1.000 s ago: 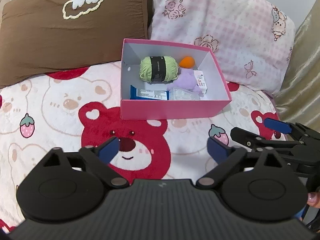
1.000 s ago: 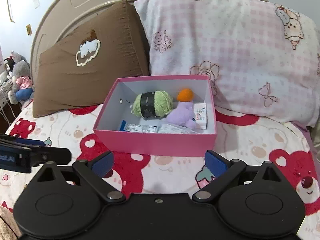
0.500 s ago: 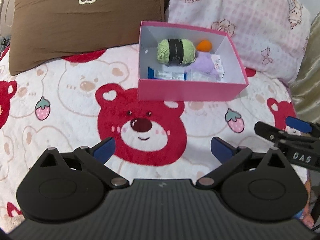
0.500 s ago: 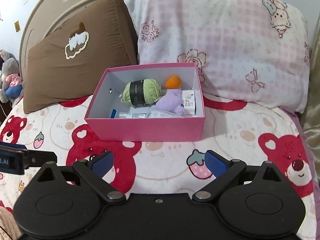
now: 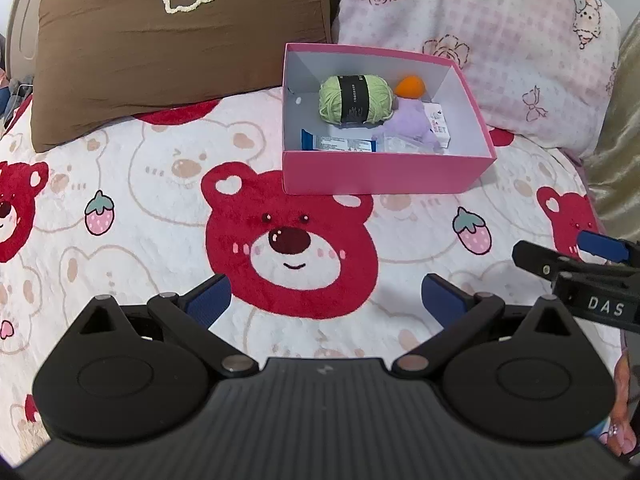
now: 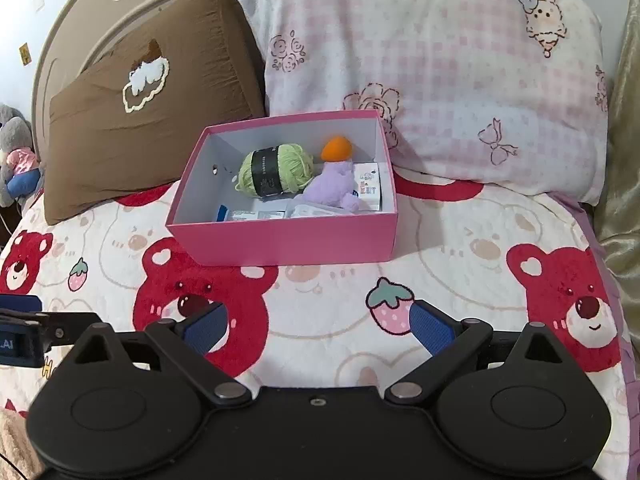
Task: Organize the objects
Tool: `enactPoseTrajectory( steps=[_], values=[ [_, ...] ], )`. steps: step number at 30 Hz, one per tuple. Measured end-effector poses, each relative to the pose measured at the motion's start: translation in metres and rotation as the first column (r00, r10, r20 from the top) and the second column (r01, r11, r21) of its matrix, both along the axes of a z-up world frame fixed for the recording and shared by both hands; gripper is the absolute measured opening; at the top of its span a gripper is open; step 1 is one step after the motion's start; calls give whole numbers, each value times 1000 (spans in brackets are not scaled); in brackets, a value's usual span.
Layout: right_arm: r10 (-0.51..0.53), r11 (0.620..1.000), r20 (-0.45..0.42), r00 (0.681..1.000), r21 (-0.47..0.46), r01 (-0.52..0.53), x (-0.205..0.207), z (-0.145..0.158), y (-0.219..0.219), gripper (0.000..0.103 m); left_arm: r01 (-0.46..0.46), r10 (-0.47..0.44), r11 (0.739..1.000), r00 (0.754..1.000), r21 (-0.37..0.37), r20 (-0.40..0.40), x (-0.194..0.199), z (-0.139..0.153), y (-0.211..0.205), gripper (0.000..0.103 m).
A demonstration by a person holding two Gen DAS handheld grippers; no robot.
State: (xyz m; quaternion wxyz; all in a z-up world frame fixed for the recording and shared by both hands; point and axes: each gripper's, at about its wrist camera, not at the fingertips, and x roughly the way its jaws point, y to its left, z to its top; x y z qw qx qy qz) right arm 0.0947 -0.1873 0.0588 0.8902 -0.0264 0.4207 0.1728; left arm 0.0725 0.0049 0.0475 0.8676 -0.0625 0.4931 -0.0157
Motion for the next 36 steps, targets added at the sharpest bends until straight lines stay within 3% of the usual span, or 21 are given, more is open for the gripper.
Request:
enactPoseTrajectory(
  steps=[13, 25, 36],
  values=[
    [27, 999, 5, 1000, -37, -26, -11, -6, -2, 99, -7, 7, 1000, 1000, 21, 9, -15, 2, -6, 103],
    [35, 998, -31, 999, -48, -37, -13, -18, 0, 99, -53, 54, 999, 998, 8, -42, -22, -18, -1, 103],
    [20, 997, -11, 1000, -70, -21, -15, -17, -2, 99, -74, 75, 997, 995, 21, -60, -21, -24, -4, 103]
  ],
)
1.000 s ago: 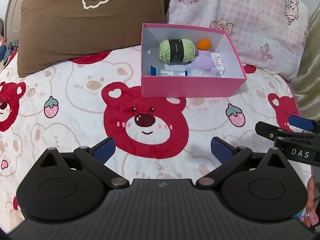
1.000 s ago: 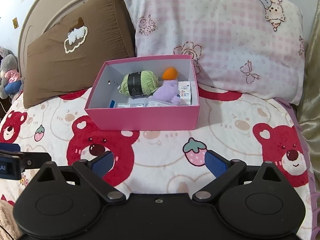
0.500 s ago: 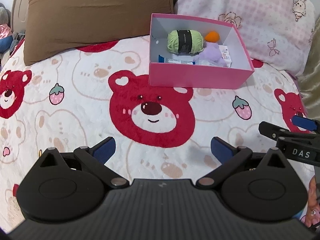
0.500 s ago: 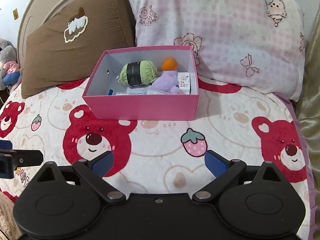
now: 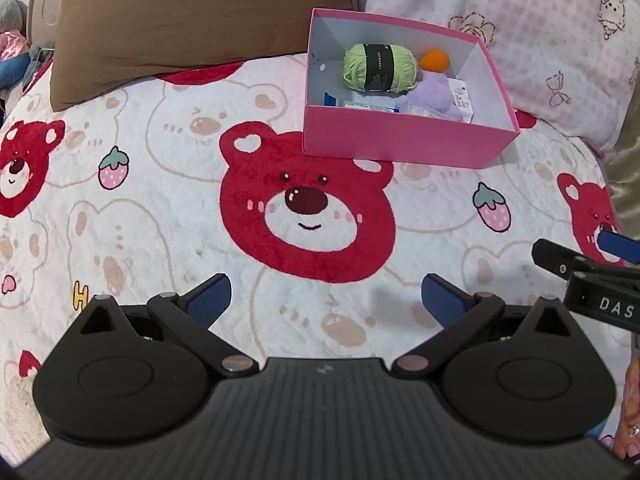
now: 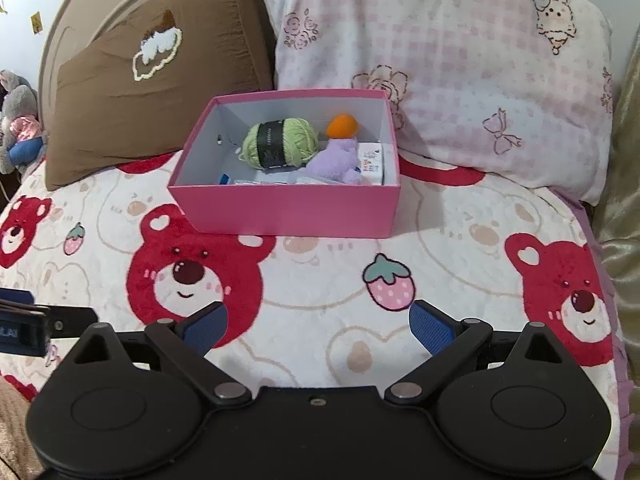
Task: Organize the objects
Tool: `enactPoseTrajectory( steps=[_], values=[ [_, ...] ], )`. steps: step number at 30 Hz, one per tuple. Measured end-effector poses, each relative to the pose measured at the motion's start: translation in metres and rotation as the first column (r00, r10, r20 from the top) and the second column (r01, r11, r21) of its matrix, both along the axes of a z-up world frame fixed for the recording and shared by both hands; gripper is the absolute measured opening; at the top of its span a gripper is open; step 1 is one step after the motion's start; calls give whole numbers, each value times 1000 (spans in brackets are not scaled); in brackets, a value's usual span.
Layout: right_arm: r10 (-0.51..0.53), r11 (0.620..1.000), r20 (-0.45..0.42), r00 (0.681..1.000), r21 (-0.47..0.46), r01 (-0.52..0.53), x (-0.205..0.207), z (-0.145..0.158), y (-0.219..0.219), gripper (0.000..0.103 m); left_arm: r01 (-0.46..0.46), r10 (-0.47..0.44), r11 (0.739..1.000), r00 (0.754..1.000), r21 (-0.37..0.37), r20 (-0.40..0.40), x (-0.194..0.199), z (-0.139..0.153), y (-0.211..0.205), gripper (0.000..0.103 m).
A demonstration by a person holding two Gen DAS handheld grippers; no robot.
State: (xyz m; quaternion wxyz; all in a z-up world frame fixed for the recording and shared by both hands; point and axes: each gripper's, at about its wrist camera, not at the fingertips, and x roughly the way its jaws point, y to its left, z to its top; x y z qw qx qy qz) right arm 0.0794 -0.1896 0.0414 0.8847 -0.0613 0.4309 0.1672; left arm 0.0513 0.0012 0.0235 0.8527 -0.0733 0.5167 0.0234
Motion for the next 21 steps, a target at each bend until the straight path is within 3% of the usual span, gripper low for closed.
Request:
enactPoseTrajectory(
  steps=[21],
  values=[
    [18, 999, 28, 999, -43, -17, -6, 5, 8, 99, -5, 5, 999, 1000, 40, -3, 6, 1, -2, 103]
  ],
)
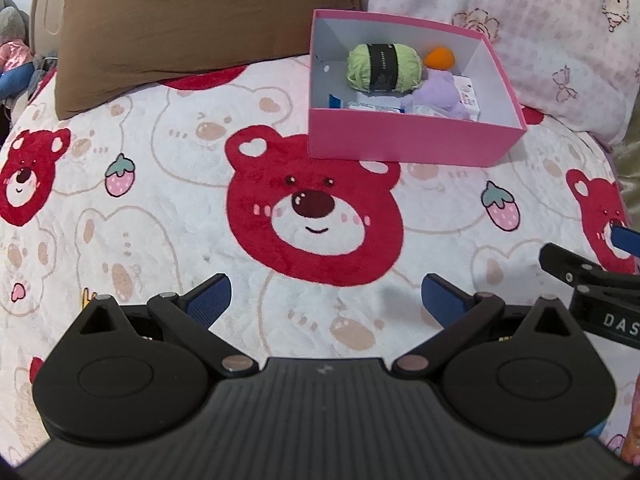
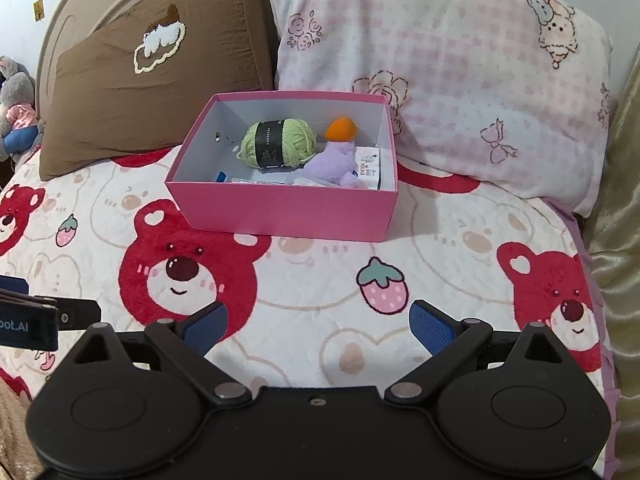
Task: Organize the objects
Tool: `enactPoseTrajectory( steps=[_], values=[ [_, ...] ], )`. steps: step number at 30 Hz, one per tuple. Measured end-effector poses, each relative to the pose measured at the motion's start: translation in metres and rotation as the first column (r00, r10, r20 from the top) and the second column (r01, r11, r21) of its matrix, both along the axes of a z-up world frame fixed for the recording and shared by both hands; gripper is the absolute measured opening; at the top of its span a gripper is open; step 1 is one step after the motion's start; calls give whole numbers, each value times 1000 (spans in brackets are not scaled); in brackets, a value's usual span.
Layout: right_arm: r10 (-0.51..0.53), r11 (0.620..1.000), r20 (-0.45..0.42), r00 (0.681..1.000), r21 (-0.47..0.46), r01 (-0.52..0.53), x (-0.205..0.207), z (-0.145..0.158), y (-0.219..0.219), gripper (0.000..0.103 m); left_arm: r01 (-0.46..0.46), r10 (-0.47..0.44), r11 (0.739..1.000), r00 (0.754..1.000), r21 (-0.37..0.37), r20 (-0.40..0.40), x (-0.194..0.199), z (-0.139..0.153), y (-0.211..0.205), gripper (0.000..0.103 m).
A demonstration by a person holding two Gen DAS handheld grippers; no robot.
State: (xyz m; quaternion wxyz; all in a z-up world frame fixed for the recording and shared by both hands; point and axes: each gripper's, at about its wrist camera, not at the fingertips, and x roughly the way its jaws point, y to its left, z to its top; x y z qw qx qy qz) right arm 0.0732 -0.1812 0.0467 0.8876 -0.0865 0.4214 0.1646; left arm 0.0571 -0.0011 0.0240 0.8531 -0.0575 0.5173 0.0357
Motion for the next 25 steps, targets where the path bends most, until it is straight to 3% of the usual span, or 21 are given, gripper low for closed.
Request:
enactPoseTrajectory(
  steps=[25],
  values=[
    [-5, 1000, 0, 1000, -4, 5, 2, -2, -3, 99, 12, -12, 1000, 1000, 2, -11, 4, 0, -1, 103]
  ],
)
